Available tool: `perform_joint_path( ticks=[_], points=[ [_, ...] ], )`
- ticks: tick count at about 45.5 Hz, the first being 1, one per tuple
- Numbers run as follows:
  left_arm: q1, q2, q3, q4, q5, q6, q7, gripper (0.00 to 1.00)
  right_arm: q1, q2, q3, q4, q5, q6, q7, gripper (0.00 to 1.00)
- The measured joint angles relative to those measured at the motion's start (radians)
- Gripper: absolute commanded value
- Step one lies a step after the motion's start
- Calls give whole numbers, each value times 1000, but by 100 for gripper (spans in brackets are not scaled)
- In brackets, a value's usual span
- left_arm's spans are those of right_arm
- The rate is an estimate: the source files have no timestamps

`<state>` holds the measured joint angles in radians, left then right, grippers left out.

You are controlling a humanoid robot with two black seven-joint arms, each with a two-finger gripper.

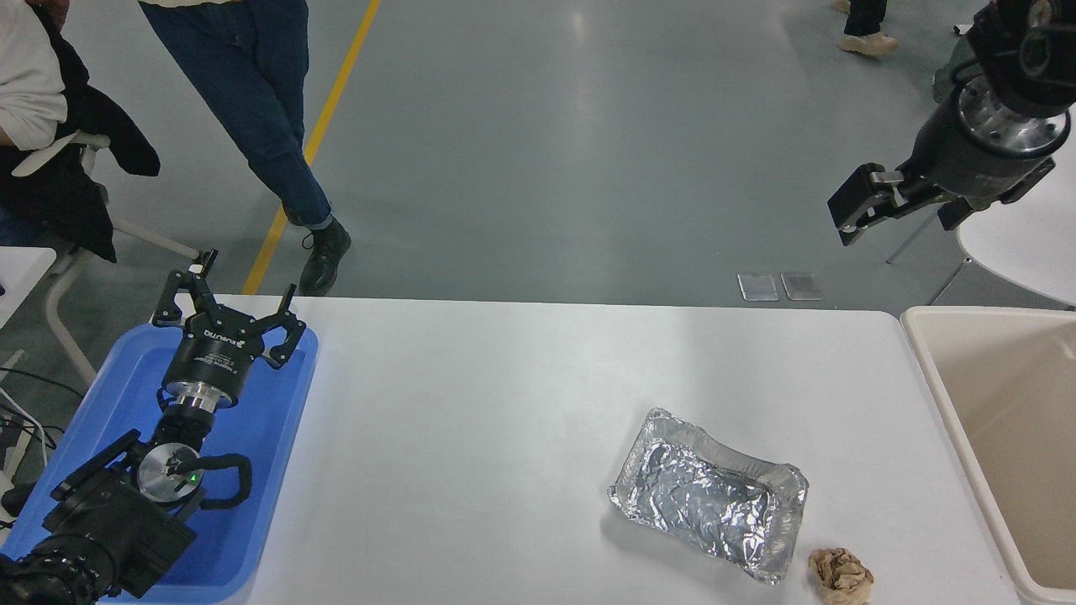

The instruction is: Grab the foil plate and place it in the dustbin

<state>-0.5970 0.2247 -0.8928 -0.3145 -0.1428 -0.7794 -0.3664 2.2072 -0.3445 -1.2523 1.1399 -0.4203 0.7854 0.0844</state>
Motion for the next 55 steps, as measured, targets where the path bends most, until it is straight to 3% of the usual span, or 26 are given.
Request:
perform_joint_path(
  ticks=[49, 55],
  points=[
    [1, 1, 0, 0, 5, -1, -3, 100, 9, -9, 9, 1, 0, 0, 1, 100],
    [1, 1, 0, 0, 5, -1, -3, 100, 5, -9, 52, 1, 51, 0, 5, 100]
  ],
)
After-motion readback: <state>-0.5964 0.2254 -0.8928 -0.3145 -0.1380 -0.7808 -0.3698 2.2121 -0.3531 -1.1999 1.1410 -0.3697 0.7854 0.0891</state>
